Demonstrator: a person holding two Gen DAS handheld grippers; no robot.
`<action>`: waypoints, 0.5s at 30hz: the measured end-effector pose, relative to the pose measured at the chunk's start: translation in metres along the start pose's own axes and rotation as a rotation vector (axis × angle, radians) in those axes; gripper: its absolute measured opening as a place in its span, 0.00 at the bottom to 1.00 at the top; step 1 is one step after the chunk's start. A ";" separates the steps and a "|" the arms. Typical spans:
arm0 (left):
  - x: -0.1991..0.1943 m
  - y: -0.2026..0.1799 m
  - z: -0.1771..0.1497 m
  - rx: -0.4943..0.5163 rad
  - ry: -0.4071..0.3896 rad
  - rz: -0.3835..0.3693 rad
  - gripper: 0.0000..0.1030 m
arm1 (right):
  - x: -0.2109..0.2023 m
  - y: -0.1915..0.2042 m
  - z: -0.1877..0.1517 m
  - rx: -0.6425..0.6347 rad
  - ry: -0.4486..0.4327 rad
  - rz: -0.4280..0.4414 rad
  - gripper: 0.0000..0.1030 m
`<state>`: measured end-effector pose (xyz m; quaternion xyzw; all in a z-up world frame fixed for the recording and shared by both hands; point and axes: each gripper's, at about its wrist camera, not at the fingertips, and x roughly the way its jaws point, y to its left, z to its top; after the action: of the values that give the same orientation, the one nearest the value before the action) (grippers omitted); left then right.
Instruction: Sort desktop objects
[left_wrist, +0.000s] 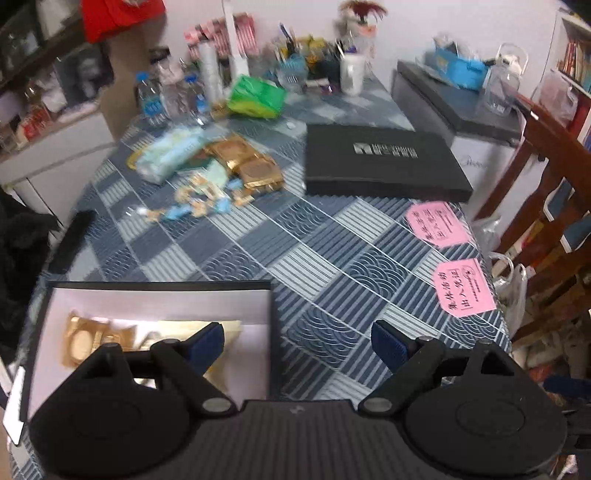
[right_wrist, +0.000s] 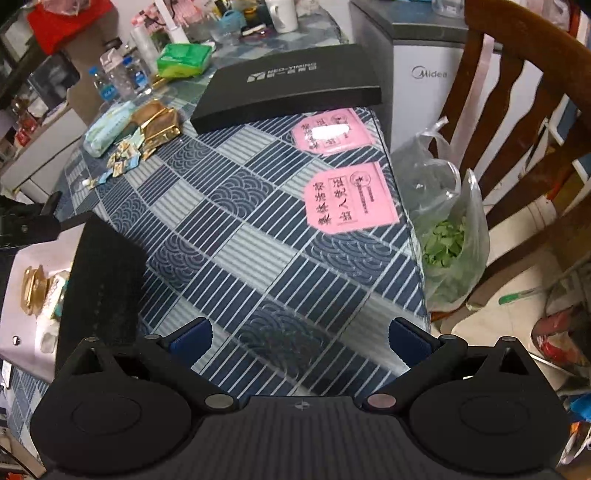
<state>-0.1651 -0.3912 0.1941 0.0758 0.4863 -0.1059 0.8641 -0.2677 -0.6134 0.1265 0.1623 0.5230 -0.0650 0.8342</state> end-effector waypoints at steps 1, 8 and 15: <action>0.006 -0.003 0.005 -0.002 0.003 0.011 1.00 | 0.004 -0.002 0.006 -0.005 -0.001 0.003 1.00; 0.041 -0.023 0.040 0.026 0.029 0.007 1.00 | 0.031 -0.014 0.050 -0.014 -0.019 0.013 1.00; 0.078 -0.031 0.061 0.019 0.047 -0.004 1.00 | 0.049 -0.018 0.089 -0.025 -0.038 0.017 1.00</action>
<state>-0.0836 -0.4435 0.1576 0.0858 0.5057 -0.1103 0.8513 -0.1750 -0.6576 0.1143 0.1549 0.5063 -0.0544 0.8466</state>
